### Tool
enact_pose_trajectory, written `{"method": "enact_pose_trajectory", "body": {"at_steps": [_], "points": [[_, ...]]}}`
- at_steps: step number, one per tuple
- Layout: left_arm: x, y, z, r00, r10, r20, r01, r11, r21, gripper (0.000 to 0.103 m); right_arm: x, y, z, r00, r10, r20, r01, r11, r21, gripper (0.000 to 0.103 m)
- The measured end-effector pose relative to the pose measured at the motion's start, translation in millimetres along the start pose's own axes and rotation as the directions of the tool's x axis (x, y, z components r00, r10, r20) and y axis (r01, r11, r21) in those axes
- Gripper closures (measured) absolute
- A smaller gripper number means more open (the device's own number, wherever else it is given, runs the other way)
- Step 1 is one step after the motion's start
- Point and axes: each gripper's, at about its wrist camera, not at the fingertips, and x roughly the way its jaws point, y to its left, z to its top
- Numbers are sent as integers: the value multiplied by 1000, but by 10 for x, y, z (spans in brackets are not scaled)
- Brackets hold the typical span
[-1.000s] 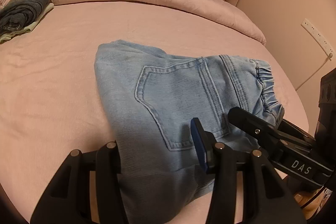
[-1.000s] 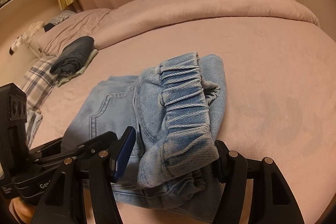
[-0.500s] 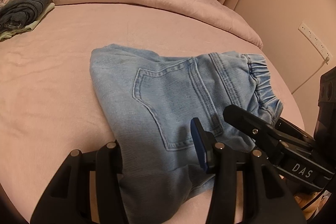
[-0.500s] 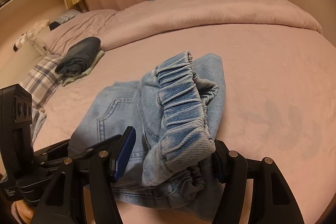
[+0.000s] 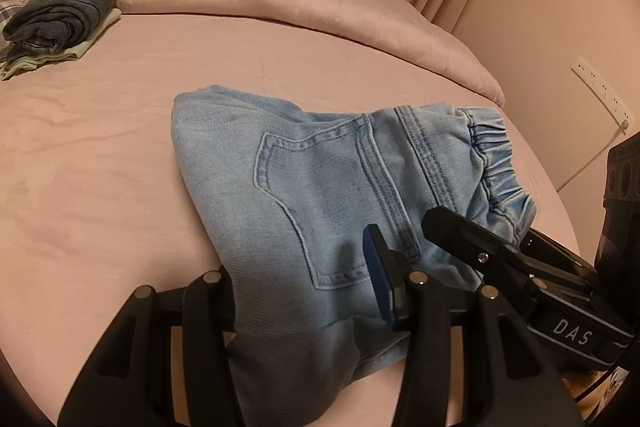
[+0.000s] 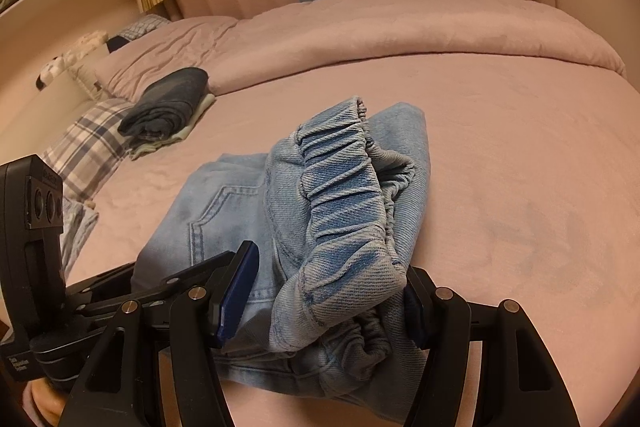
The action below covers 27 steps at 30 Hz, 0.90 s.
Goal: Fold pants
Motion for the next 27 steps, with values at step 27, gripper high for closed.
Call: {"method": "enact_pose_trajectory", "body": {"at_steps": [27], "points": [[-273, 171, -68, 999, 16, 46, -13, 997, -71, 56, 115, 372, 96, 1000, 22, -4, -22, 996, -83, 37]]}}
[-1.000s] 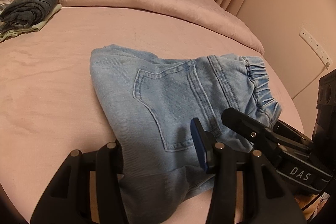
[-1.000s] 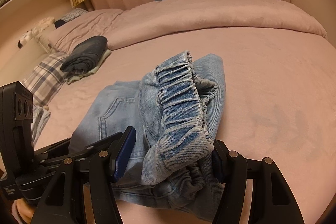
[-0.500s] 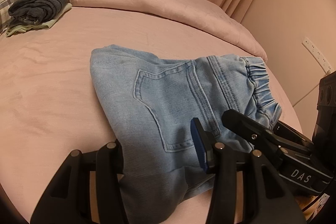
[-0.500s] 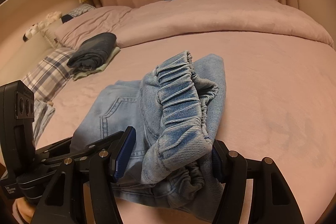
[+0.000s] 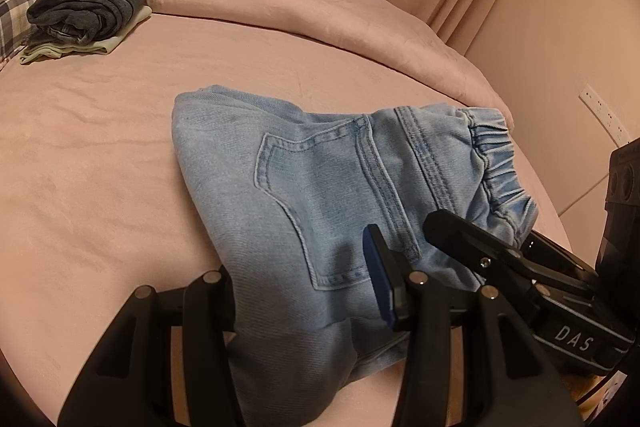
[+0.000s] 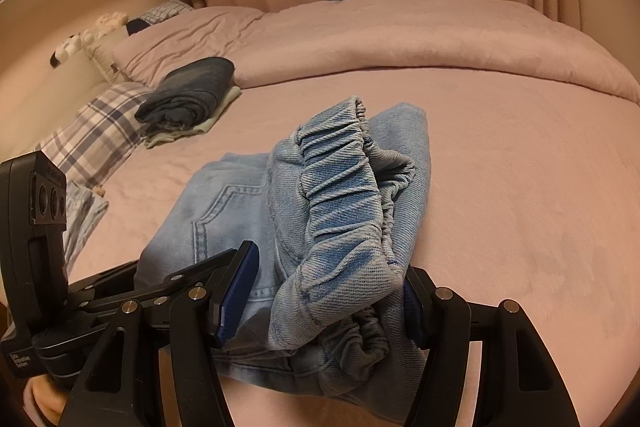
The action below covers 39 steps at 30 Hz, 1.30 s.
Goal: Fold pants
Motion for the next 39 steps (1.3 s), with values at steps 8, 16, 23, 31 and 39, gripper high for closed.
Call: {"method": "enact_pose_trajectory", "body": {"at_steps": [8, 16, 23, 31, 39], "points": [[-13, 20, -9, 1000, 3, -7, -3, 1000, -9, 56, 44, 38, 1, 1000, -1, -8, 1, 1000, -2, 37], [-6, 12, 6, 1000, 25, -17, -26, 1000, -17, 56, 84, 28, 10, 1000, 8, -16, -8, 1000, -4, 37], [30, -24, 1, 999, 43, -29, -43, 999, -17, 56, 134, 3, 27, 1000, 19, -23, -19, 1000, -2, 37], [77, -42, 44, 998, 48, -33, -49, 999, -17, 56, 180, -34, 55, 999, 24, -21, -24, 1000, 2, 37], [87, -30, 85, 998, 52, -31, -52, 998, -20, 56, 199, -40, 75, 999, 32, -18, -32, 999, 7, 37]]}}
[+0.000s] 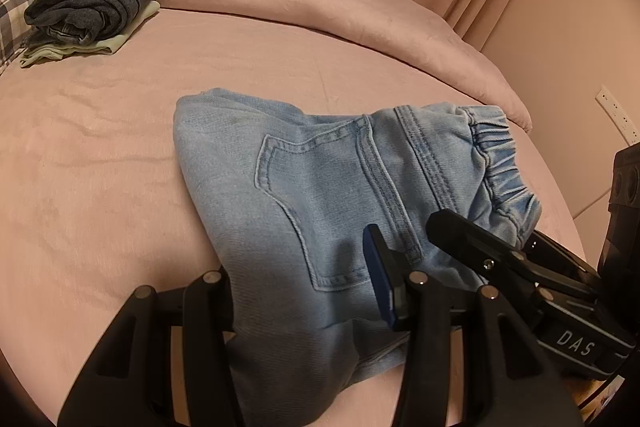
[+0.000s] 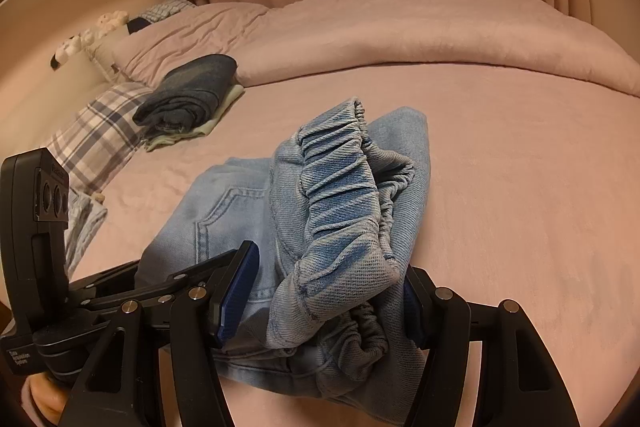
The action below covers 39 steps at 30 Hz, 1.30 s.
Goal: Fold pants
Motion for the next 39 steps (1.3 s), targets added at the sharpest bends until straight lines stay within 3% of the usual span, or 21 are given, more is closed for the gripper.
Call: {"method": "enact_pose_trajectory", "body": {"at_steps": [39], "points": [[228, 148, 516, 999, 15, 38, -16, 1000, 5, 56, 364, -23, 487, 1000, 16, 25, -16, 1000, -9, 37]]}}
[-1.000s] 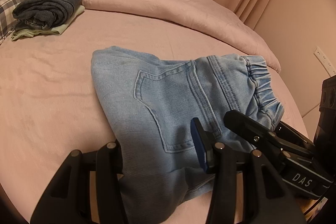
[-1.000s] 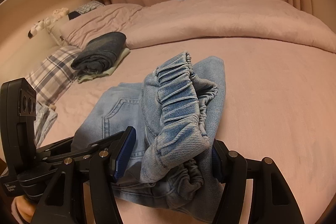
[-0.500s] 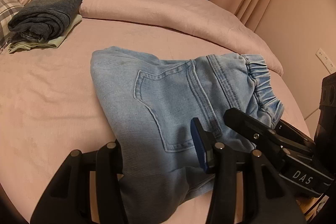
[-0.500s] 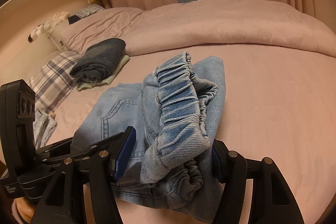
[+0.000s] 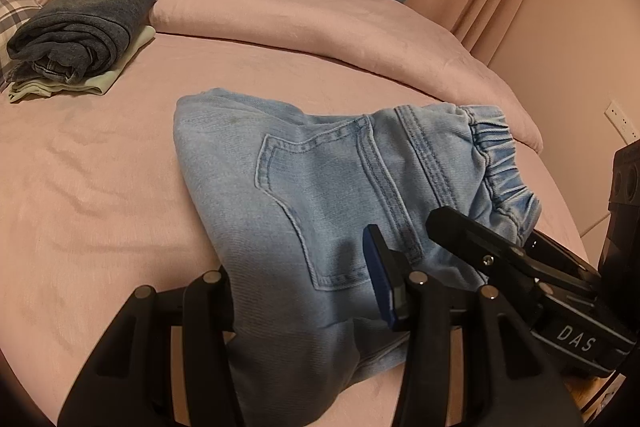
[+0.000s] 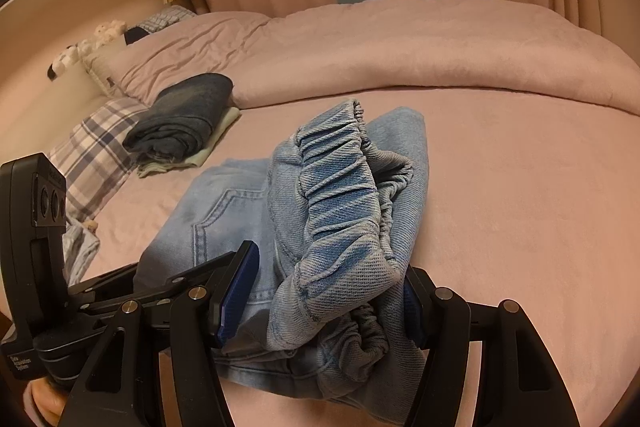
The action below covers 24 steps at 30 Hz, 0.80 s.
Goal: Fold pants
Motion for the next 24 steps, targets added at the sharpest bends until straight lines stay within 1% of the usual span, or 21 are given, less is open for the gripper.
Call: {"method": "enact_pose_trajectory", "body": {"at_steps": [20, 24], "points": [[157, 164, 235, 1000, 3, 23, -3, 1000, -4, 56, 116, -7, 99, 1000, 0, 4, 0, 1000, -7, 37], [221, 187, 309, 1000, 8, 29, -8, 1000, -3, 56, 211, -37, 202, 1000, 0, 11, 0, 1000, -10, 37]]}}
